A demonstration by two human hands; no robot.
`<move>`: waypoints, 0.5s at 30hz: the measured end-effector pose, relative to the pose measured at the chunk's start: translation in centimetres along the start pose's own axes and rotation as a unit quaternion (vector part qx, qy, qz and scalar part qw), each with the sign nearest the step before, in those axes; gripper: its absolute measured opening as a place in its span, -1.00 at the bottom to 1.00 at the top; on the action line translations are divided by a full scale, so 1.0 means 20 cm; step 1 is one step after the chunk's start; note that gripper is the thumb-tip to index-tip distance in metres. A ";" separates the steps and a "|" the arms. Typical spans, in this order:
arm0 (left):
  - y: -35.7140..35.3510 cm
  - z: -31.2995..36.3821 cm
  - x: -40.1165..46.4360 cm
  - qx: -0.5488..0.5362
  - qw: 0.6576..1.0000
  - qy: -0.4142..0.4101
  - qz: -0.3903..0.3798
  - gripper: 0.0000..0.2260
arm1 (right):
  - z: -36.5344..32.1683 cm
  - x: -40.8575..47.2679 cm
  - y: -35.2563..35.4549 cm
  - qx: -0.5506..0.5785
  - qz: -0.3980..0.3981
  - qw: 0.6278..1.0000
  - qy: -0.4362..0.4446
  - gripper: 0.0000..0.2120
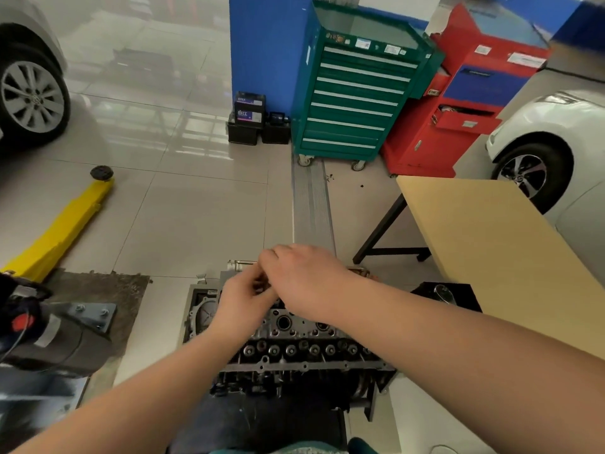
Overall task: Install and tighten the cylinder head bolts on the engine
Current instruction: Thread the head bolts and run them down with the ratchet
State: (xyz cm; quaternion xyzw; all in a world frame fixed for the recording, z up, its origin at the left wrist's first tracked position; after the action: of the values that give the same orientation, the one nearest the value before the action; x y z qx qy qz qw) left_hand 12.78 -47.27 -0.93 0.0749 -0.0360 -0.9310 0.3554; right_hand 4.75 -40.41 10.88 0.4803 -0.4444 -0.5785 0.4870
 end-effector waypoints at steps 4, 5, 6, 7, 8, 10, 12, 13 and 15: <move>-0.02 -0.03 -0.10 0.026 0.994 -0.067 0.084 -0.75 | -0.02 0.00 -0.02 -0.012 0.039 0.999 -0.013 -0.84; -0.03 -0.04 -0.09 0.041 0.991 -0.074 0.100 -0.73 | -0.02 0.00 -0.03 -0.006 0.044 0.999 -0.027 -0.85; -0.04 -0.04 -0.08 0.059 0.989 -0.078 0.113 -0.70 | -0.02 0.00 -0.04 0.006 0.049 0.998 -0.047 -0.84; -0.04 -0.04 -0.06 0.075 0.987 -0.085 0.117 -0.66 | -0.01 -0.01 -0.05 0.018 0.053 0.996 -0.067 -0.83; -0.04 -0.04 -0.05 0.089 0.986 -0.089 0.110 -0.64 | 0.00 -0.01 -0.06 0.029 0.056 0.995 -0.082 -0.83; -0.03 -0.04 0.00 0.125 0.985 -0.099 0.064 -0.65 | 0.00 -0.02 -0.08 0.050 0.055 0.993 -0.089 -0.84; 0.01 -0.02 0.05 0.162 0.981 -0.106 -0.001 -0.70 | 0.03 -0.01 -0.07 0.070 0.050 0.994 -0.067 -0.81; 0.03 -0.01 0.08 0.168 0.979 -0.108 -0.034 -0.73 | 0.04 -0.01 -0.05 0.073 0.045 0.995 -0.045 -0.81; 0.07 0.00 0.13 0.184 0.972 -0.107 -0.096 -0.76 | 0.06 0.01 -0.01 0.049 0.033 0.998 0.022 -0.75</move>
State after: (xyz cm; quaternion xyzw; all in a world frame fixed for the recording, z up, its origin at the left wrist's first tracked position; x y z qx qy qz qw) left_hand 11.72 -50.08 -1.01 0.0419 -0.2374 -0.9406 0.2389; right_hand 3.42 -40.58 10.78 0.5009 -0.4773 -0.5288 0.4916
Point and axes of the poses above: each hand's wrist, its own x-axis towards the middle knuckle, its own y-axis out of the back of the hand, z = x × y, the point moved 4 cm from there along x, towards the middle knuckle, and after that the axes turned 8 degrees about -x, right-handed, at the moved point
